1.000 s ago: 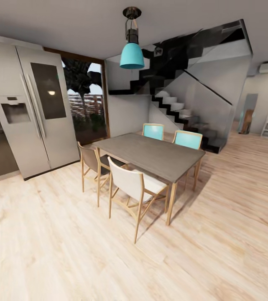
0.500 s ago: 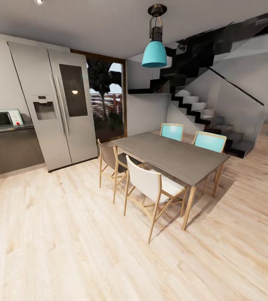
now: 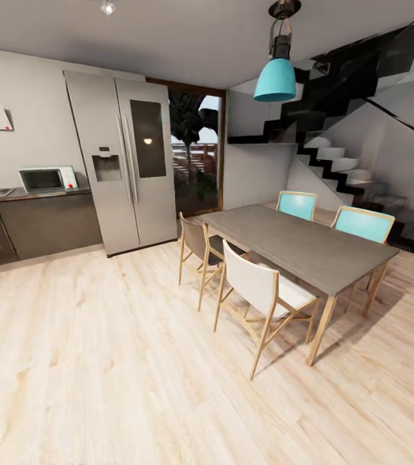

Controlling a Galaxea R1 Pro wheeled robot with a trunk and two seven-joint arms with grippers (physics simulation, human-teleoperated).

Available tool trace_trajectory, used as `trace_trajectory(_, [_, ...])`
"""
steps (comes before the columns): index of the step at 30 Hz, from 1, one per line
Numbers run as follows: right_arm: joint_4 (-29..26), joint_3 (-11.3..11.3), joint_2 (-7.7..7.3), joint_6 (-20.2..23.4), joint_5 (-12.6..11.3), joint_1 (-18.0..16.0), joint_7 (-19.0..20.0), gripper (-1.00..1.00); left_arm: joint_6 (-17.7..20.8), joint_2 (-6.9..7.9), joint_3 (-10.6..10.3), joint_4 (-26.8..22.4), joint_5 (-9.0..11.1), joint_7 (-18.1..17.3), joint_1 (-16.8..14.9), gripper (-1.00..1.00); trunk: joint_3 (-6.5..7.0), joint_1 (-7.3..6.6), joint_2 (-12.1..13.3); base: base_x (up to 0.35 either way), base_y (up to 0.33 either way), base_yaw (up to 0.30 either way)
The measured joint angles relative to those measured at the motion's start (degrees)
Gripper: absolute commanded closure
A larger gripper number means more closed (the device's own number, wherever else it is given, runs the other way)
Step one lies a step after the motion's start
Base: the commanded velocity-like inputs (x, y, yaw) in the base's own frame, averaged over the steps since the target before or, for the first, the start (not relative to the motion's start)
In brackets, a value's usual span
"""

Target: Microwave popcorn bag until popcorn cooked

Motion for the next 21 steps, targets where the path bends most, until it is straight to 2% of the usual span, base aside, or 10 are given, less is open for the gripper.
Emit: trace_trajectory(21, [0.0,-0.02,0.0,0.0,0.0,0.0,-0.01,-1.0,0.0,0.0,0.0,0.0,0.0,0.01,0.0,-1.0,-0.46,0.0,0.0,0.0,0.0,0.287])
